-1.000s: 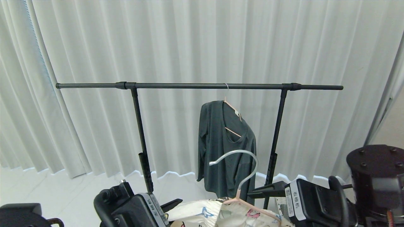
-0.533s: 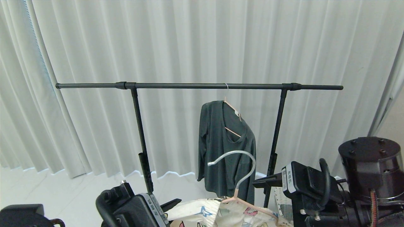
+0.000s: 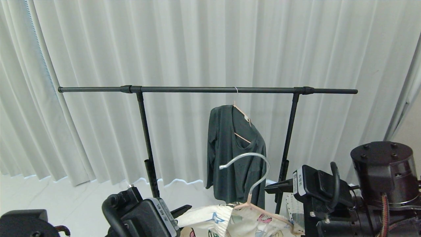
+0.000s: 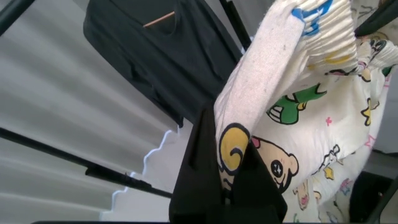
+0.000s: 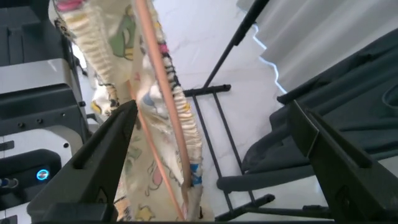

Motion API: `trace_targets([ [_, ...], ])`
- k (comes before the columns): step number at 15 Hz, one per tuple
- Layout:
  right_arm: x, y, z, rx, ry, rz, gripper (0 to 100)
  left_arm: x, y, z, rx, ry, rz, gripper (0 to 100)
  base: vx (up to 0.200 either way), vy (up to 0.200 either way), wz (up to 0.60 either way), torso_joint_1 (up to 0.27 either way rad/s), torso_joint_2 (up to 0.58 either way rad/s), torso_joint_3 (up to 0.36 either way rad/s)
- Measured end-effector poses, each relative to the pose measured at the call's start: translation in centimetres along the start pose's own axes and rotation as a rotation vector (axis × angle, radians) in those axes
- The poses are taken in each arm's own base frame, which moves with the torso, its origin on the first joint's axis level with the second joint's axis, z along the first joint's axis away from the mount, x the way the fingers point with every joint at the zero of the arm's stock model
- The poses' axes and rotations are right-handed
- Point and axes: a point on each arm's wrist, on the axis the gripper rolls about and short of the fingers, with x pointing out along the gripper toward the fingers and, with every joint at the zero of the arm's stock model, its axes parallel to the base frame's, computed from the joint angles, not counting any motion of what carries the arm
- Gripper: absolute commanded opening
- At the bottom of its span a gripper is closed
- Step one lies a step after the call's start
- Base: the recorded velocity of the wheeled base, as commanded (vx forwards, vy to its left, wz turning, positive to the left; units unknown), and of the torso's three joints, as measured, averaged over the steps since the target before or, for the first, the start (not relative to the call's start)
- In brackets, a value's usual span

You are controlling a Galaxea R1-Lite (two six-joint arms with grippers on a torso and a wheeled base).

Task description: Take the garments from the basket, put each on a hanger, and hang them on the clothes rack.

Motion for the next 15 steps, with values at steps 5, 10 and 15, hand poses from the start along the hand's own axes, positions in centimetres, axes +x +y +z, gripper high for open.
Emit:
trace_targets([
  [5, 0.5, -0.1, 0.0, 0.025, 0.07, 0.024, 100, 0.0, 0.1, 0.6, -0.005, -0.017, 0.0, 0, 0.0, 0.0, 0.0, 0.0, 0.0, 0.0],
  [10, 0.8, -0.3, 0.6, 0.018, 0.059, 0.024, 0, 0.0, 0.0, 0.8, -0.008, -0.026, -0.002, 0, 0.0, 0.0, 0.0, 0.0, 0.0, 0.0],
  [15, 0.6, -0.3, 0.8, 0.011, 0.049, 0.021, 0, 0.2, 0.0, 1.1, -0.018, -0.047, 0.004, 100, 0.0, 0.0, 0.0, 0.0, 0.0, 0.0],
])
